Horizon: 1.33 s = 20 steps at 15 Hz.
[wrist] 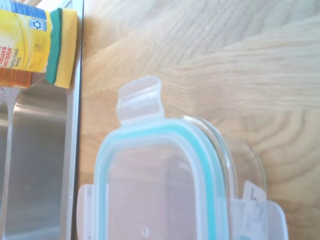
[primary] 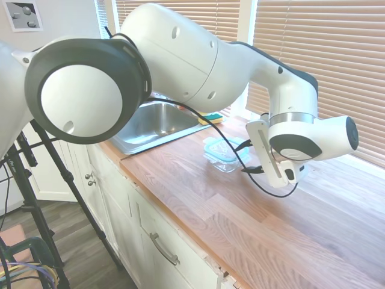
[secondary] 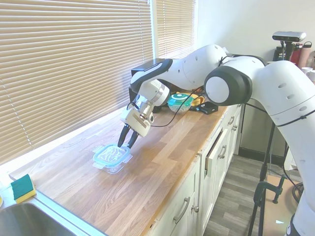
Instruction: Uncover the lid of the food container
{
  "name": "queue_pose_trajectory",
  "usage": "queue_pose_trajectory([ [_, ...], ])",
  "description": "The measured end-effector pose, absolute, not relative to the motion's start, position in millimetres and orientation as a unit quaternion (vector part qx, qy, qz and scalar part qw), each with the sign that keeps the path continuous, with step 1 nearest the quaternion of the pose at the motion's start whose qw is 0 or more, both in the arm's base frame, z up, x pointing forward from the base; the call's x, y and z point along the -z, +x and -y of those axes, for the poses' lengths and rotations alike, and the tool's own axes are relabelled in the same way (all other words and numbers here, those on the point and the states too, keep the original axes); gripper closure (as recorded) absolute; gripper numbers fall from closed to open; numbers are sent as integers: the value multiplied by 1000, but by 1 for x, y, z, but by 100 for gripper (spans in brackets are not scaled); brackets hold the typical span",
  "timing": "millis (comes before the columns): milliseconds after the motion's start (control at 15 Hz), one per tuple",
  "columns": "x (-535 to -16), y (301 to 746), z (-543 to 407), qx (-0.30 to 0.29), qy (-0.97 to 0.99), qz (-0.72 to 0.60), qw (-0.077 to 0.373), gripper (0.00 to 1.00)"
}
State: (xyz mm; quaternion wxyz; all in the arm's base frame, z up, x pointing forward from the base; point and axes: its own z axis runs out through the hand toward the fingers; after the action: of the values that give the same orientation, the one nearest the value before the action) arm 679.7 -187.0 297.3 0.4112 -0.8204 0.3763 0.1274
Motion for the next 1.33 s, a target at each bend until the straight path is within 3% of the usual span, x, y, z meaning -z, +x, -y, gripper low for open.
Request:
queue_pose_trajectory([
  [667, -340, 683, 187, -96, -836, -362, 401, 100],
  [1067, -421, 673, 121, -63, -870, -309, 379, 100],
  [1333, -458, 658, 62, -45, -901, -264, 341, 100],
])
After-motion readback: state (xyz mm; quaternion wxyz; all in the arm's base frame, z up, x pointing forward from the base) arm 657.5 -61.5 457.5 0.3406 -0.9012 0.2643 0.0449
